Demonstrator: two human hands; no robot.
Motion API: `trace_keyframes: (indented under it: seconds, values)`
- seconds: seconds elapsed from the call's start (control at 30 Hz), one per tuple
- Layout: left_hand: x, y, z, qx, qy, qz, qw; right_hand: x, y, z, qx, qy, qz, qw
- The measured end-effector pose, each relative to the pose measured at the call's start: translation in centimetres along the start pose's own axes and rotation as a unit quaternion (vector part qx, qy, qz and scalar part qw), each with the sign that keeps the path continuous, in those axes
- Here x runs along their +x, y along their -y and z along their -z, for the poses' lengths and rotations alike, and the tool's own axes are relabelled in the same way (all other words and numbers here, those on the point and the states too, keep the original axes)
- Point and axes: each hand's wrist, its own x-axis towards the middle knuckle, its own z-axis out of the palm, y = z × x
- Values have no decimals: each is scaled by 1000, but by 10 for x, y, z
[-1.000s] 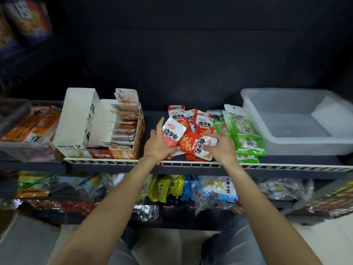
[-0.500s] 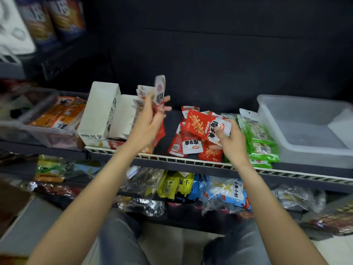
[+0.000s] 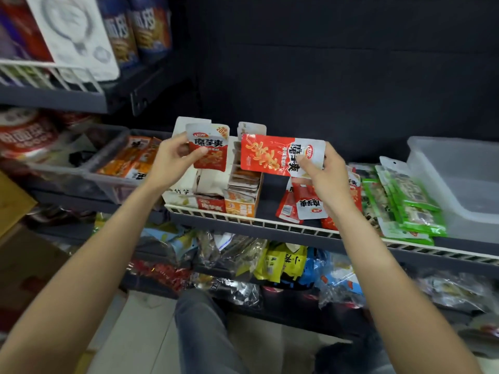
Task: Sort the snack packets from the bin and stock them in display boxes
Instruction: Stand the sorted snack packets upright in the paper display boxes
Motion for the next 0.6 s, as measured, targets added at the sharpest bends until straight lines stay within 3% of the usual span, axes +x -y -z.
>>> trace_keyframes:
  seconds: [0.13,0.3,0.43,0.53,0.6]
  values:
    - [-7,25,-3,14,16,61,998,0,-5,-18,-16,-4,-2,1000]
    - [-20,51,2,134,68,104,983,4,-1,-33,-12,-19,21,1000]
    - [-18,51,8,308,133,59,940,14,6,-50,-22,2,38,999]
    - [-18,44,13,347,165,-18,923,23,9,-63,-96,20,84,992]
    - [-20,42,16,347,196,-37,916,27,12,-73,-176,33,169,969]
